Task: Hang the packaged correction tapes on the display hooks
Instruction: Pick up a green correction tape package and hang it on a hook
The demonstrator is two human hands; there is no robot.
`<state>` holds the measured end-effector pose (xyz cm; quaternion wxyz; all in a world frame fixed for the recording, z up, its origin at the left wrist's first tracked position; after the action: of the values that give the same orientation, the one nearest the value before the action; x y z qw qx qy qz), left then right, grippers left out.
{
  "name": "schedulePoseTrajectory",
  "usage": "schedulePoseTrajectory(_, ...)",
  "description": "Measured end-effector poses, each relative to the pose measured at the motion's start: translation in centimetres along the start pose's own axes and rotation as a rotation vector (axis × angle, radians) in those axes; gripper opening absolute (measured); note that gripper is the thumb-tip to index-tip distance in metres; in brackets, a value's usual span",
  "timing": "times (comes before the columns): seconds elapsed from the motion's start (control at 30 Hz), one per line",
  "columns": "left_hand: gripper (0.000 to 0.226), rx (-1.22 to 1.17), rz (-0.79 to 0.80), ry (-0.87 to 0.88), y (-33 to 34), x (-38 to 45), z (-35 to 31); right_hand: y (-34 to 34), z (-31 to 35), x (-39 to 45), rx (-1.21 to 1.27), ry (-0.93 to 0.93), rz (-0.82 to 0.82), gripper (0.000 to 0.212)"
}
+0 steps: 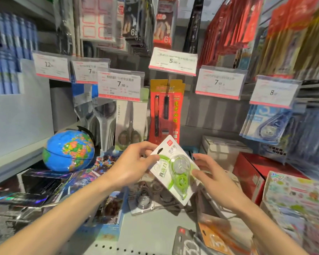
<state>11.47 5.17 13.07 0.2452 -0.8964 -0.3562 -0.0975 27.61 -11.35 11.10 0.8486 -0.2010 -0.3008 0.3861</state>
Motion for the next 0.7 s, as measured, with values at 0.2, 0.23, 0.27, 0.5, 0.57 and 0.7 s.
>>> schedulePoseTrajectory(0.2, 0.017, 0.014, -0.028, 0.008, -1.1, 0.7, -1.1, 1.6, 1.9, 0.6, -0.275, -0.205, 0.016, 0.103)
schedulePoseTrajectory(0.23, 0.018, 0.011, -0.016, 0.018, -1.1, 0.7, -1.4, 1.5, 1.9, 0.8, -0.274, -0.219, 0.010, 0.107)
schedulePoseTrajectory(0.27, 0.018, 0.013, -0.003, 0.026, -1.0, 0.6, -1.9, 1.4, 2.1, 0.8, -0.275, -0.231, 0.006, 0.108)
schedulePoseTrajectory(0.5, 0.028, 0.457, -0.112, 0.391, 0.6, 0.3, -6.4, -2.9, 2.1, 0.2, -0.296, -0.257, -0.149, 0.106)
schedulePoseTrajectory(0.57, 0.037, 0.764, -0.215, 0.644, 0.8, -0.3, -8.8, -4.9, 1.7, 0.1, -0.306, -0.233, -0.238, 0.103)
schedulePoseTrajectory(0.7, 0.031, 1.088, -0.352, 1.033, 0.9, -0.5, -13.9, -7.7, 1.0, 0.2, -0.311, -0.172, -0.367, 0.105)
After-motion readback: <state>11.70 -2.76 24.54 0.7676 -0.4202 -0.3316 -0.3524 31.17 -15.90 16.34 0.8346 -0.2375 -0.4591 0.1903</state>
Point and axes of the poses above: each hand's wrist, its own x-axis towards the middle knuckle, its own y-axis out of the palm, z = x × y, the point moved 5 cm from there along x, towards the middle knuckle, and after that the axes turned 1 degree about -y, right-handed, at the moved point
